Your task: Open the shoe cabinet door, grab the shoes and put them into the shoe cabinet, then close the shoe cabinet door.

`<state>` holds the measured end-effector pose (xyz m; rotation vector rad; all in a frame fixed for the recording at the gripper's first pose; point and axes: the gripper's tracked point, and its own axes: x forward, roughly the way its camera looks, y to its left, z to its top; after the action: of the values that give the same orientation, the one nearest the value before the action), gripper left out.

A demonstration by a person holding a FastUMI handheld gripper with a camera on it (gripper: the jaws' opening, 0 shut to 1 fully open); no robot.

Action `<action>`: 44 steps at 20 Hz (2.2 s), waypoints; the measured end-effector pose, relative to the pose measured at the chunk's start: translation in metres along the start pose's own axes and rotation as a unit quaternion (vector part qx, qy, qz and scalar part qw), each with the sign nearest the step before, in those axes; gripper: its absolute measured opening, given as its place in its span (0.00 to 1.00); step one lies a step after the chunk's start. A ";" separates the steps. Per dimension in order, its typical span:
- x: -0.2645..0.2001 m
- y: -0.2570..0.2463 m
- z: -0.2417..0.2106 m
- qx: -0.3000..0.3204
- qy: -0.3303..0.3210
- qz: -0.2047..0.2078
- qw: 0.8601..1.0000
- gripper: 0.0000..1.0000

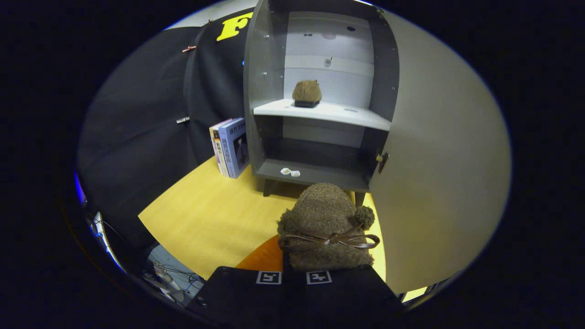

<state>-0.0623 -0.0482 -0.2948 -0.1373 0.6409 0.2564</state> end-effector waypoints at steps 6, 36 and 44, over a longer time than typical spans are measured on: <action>-0.038 -0.005 0.068 -0.008 -0.018 0.014 1.000 0.05; 0.237 -0.092 0.341 0.089 0.002 -0.093 0.992 0.05; 0.308 -0.113 0.325 0.098 0.022 -0.109 0.989 0.05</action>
<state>0.3931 -0.0298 -0.2180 -0.0236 0.6852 -0.0207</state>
